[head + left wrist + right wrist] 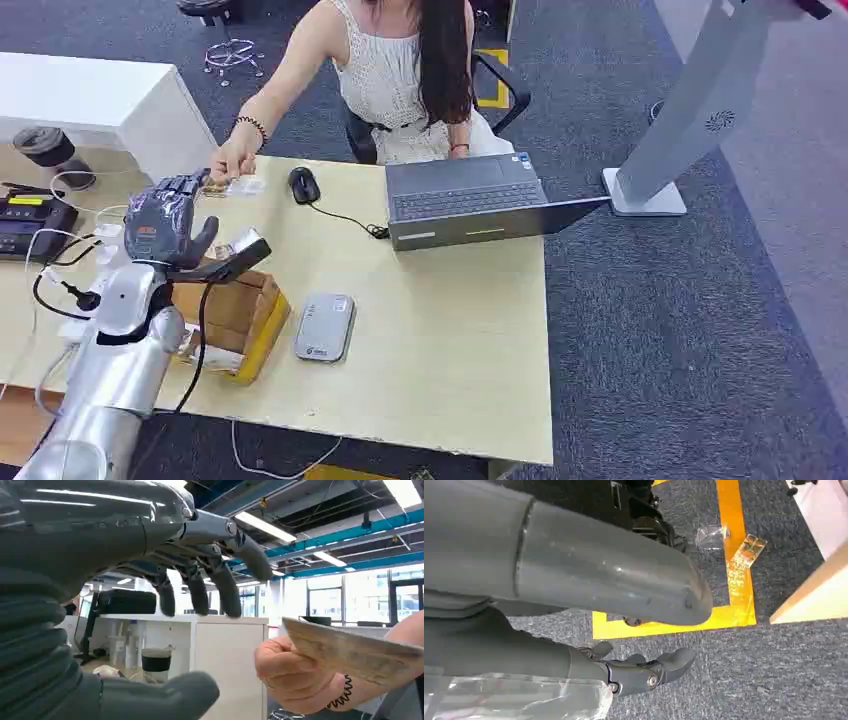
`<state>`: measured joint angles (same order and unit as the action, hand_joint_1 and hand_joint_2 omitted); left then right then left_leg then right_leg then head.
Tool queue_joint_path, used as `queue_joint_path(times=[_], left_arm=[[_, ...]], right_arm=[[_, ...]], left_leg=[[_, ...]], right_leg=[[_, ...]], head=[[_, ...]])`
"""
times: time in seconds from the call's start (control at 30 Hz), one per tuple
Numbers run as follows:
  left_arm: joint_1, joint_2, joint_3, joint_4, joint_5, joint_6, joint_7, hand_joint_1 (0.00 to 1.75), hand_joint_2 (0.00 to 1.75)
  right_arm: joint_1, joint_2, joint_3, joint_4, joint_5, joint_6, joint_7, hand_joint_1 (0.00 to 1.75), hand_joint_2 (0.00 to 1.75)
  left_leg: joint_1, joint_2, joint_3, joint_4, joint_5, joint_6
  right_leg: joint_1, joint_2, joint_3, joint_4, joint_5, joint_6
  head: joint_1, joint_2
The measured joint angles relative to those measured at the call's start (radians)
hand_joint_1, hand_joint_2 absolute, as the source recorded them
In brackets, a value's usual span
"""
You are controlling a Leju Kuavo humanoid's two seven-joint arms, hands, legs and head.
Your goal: Pass the card to the sensor for recognition and then transmit it.
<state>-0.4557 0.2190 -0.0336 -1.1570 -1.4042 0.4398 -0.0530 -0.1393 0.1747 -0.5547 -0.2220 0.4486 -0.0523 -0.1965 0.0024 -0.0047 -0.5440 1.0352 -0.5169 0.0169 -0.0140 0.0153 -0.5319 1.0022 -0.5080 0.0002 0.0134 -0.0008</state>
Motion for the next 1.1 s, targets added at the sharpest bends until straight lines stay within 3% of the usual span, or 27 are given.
queue_joint_path(times=[0.53, 0.57, 1.1], left_arm=[[0.001, 0.000, 0.000, 0.000, -0.013, 0.008, 0.002, 0.00, 1.75], [0.001, 0.000, 0.000, 0.000, -0.013, 0.008, 0.002, 1.75, 1.75], [0.013, 0.000, 0.000, 0.000, 0.019, -0.004, -0.030, 1.75, 1.75]], right_arm=[[0.001, 0.008, 0.000, 0.000, 0.000, -0.002, -0.009, 0.00, 0.00], [0.001, 0.008, 0.000, 0.000, 0.000, -0.002, -0.009, 0.00, 0.00], [0.002, 0.008, 0.000, 0.000, 0.000, -0.001, -0.010, 0.00, 0.00]], left_leg=[[0.000, 0.000, 0.000, 0.000, 0.000, 0.000], [0.000, 0.000, 0.000, 0.000, 0.000, 0.000], [0.000, 0.000, 0.000, 0.000, 0.000, 0.000]], right_leg=[[0.000, 0.000, 0.000, 0.000, 0.000, 0.000], [0.000, 0.000, 0.000, 0.000, 0.000, 0.000], [0.000, 0.000, 0.000, 0.000, 0.000, 0.000]], head=[[0.000, 0.000], [0.000, 0.000], [0.000, 0.000]])
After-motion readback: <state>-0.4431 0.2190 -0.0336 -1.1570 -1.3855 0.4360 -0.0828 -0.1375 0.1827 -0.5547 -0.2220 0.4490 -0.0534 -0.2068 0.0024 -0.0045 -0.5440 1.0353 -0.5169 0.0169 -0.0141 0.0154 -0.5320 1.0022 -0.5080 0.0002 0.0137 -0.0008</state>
